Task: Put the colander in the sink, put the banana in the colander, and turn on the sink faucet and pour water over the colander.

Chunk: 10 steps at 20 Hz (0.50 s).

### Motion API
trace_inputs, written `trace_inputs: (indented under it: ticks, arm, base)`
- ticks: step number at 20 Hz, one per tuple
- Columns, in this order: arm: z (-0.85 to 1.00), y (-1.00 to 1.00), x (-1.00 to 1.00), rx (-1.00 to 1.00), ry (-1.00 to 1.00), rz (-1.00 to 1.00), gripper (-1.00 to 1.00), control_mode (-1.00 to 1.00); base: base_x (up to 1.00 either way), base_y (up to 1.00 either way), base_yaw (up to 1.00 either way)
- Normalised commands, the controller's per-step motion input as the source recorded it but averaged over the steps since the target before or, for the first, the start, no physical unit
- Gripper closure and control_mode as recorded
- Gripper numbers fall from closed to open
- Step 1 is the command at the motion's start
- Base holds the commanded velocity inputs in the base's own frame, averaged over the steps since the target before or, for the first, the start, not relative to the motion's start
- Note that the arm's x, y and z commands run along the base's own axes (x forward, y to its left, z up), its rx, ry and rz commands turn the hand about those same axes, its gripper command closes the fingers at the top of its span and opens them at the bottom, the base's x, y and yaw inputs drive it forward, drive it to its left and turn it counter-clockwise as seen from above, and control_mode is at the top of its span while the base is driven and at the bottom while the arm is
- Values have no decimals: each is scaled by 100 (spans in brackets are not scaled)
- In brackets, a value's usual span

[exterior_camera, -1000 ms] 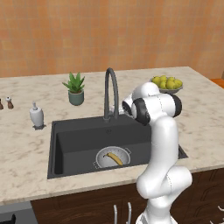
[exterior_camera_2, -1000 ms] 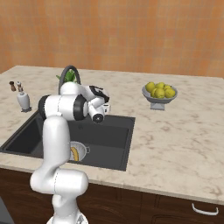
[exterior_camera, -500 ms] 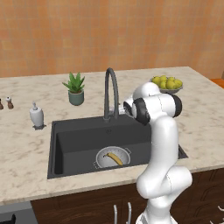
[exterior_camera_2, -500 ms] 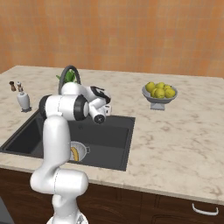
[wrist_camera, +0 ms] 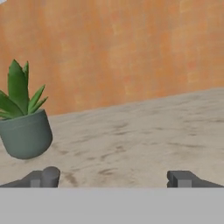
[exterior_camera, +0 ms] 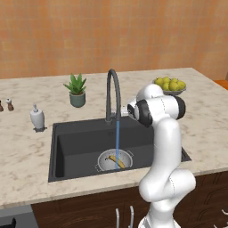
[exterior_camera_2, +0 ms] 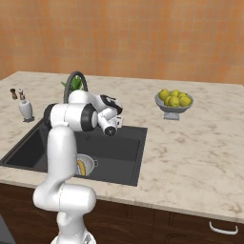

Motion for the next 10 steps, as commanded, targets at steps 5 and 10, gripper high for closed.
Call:
trace_inputs:
  ticks: [5, 10]
  arm:
    - [-4, -60, 0, 0, 2, 0, -100, -100]
    - [0, -37, 0, 0, 4, -1, -100, -100]
  base:
    - [0, 0, 0]
    - [0, 0, 0]
